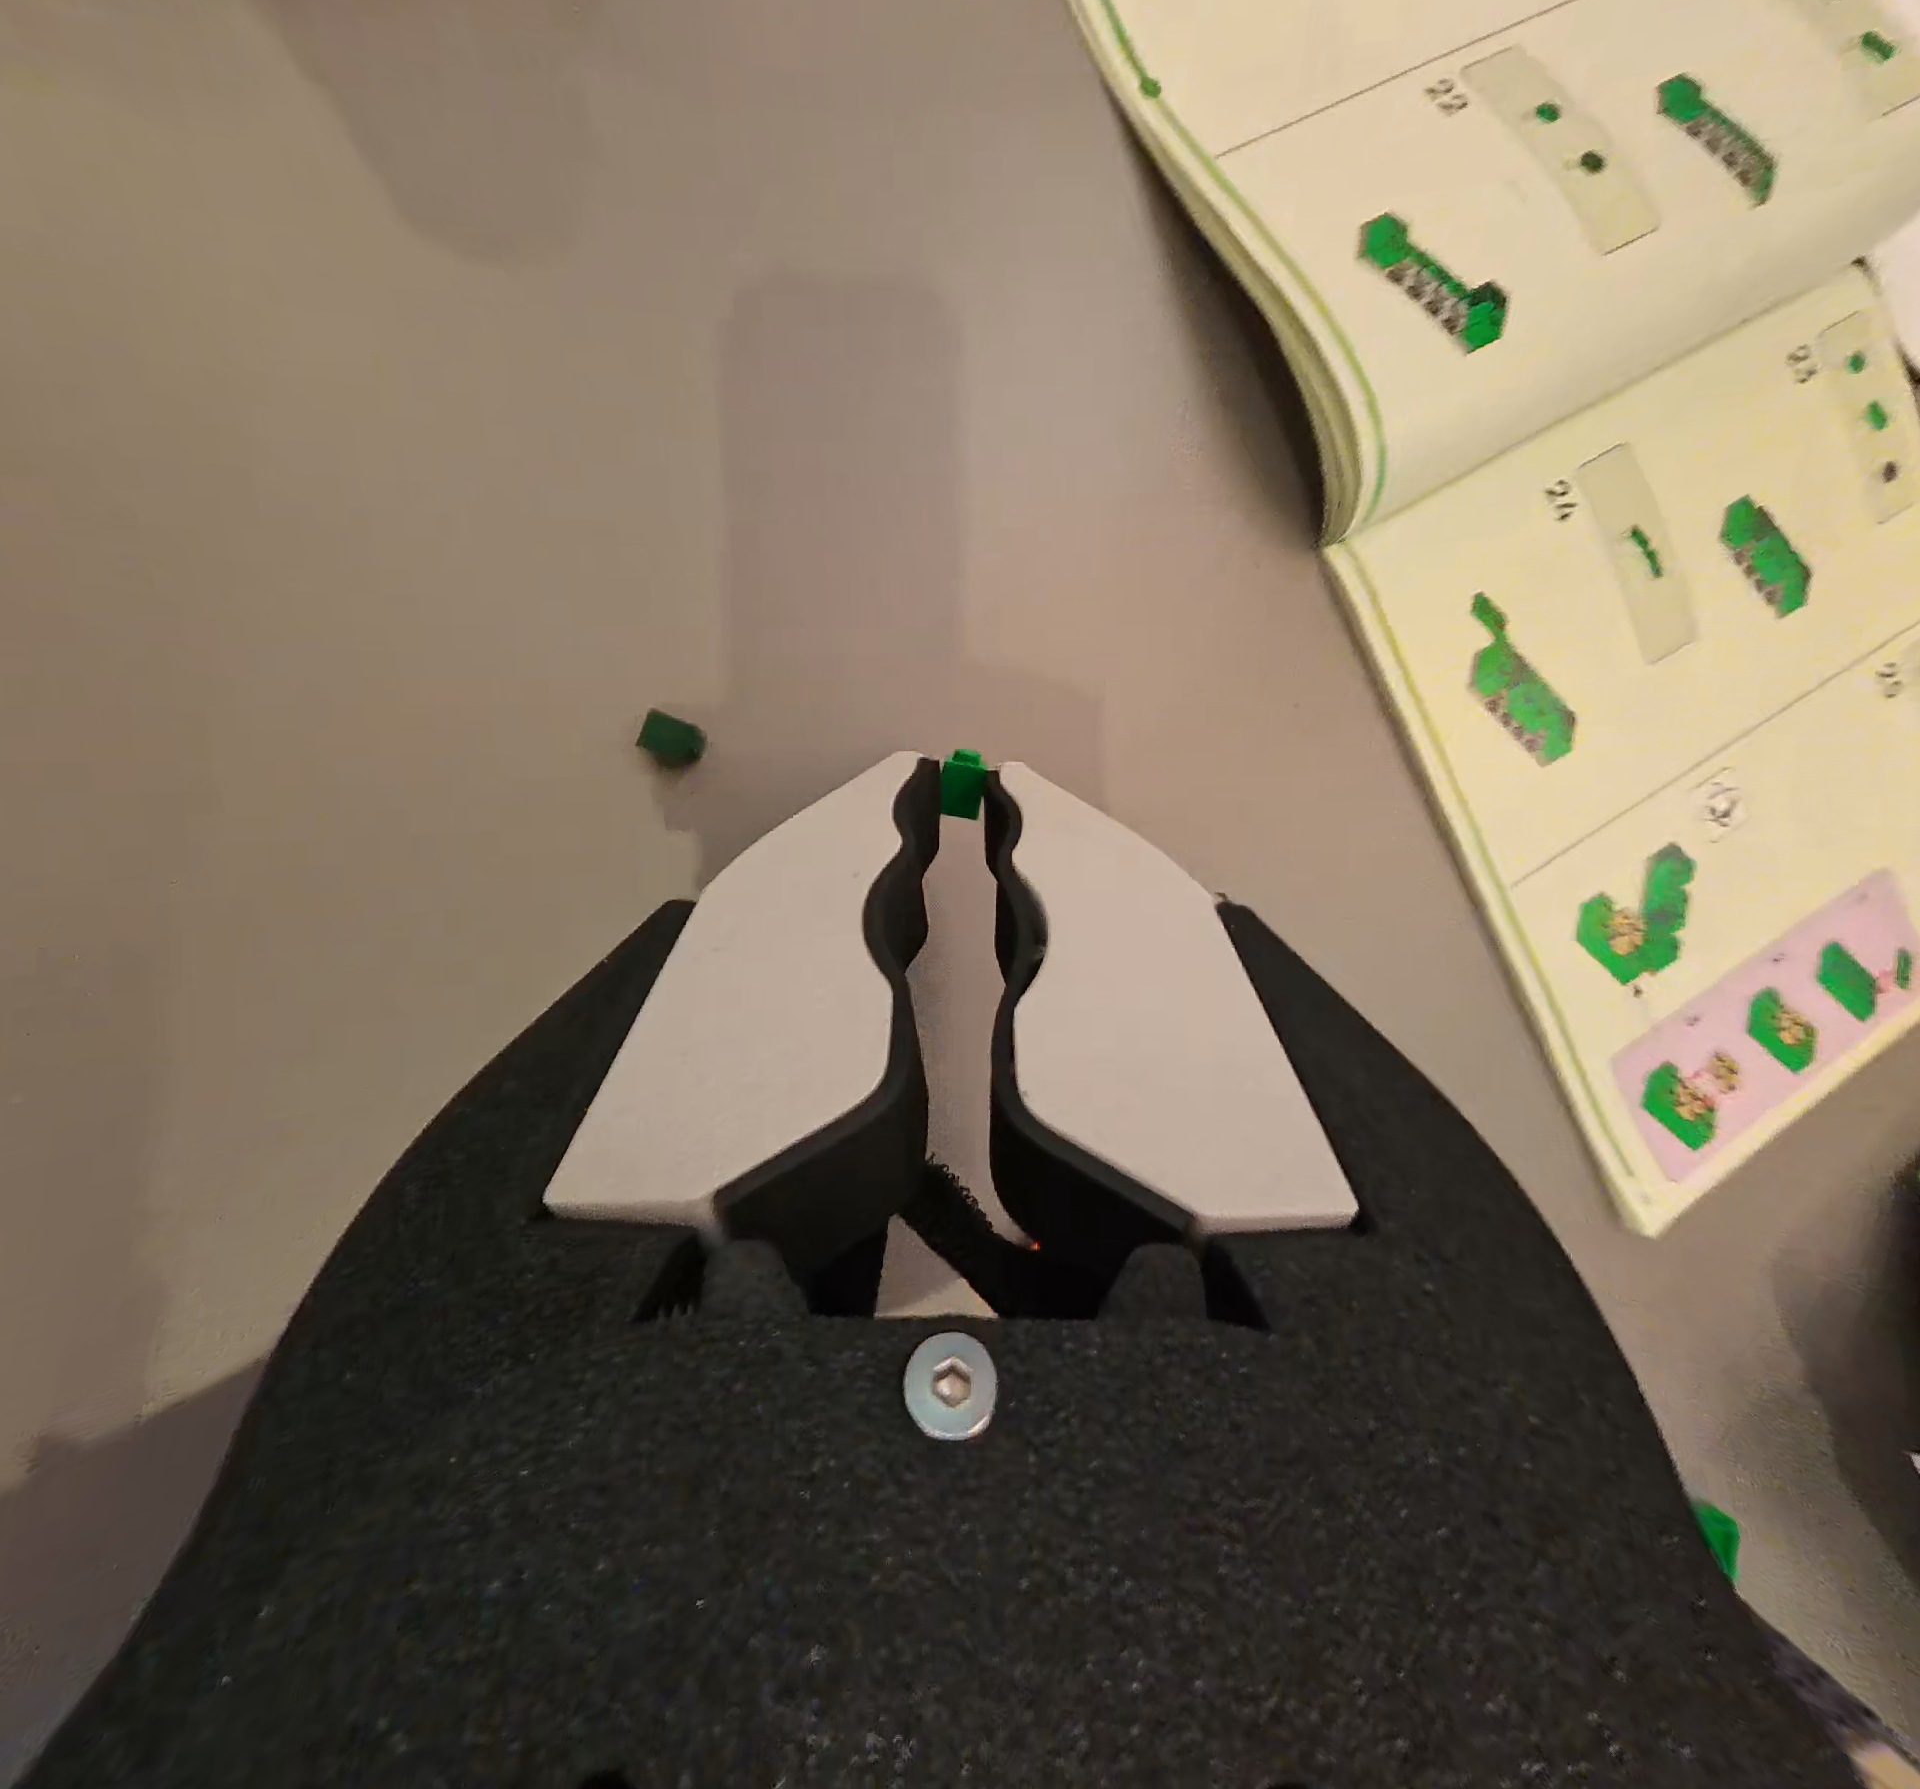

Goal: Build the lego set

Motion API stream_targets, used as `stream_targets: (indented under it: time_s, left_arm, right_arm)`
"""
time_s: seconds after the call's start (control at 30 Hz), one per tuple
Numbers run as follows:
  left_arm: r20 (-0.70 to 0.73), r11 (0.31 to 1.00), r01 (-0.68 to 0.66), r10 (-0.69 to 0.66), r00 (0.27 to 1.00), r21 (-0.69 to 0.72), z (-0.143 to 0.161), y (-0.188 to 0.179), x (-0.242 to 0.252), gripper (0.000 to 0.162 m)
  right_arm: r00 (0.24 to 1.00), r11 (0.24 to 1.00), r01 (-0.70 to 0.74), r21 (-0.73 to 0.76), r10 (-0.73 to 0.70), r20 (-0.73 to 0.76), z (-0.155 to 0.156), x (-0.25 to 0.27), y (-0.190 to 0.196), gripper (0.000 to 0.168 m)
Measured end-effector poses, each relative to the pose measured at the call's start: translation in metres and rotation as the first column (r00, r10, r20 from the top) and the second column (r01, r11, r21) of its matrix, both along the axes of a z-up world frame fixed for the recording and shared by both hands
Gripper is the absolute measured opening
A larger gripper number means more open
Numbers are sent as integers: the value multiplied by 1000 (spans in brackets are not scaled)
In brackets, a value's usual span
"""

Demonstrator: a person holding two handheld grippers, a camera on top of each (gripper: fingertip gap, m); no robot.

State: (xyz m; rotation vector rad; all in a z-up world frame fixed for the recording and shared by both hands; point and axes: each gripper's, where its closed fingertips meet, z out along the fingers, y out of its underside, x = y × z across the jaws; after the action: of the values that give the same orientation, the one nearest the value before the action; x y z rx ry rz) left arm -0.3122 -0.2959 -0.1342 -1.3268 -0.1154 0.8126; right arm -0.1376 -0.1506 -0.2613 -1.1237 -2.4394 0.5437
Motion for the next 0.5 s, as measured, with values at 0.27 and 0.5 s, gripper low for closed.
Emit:
stream_targets:
  time_s: [0.27, 0.5]
  left_arm:
    - [-114, 988, 82, -97, 989, -132, -5, 29, 52, 8]
    - [-321, 964, 56, -140, 937, -259, -12, 52, 92, 8]
  right_arm:
    - [991, 997, -82, 14, 80, 109, -28, 9, 4, 8]
    - [992, 993, -96, -71, 101, 78, -16, 13, 10, 25]
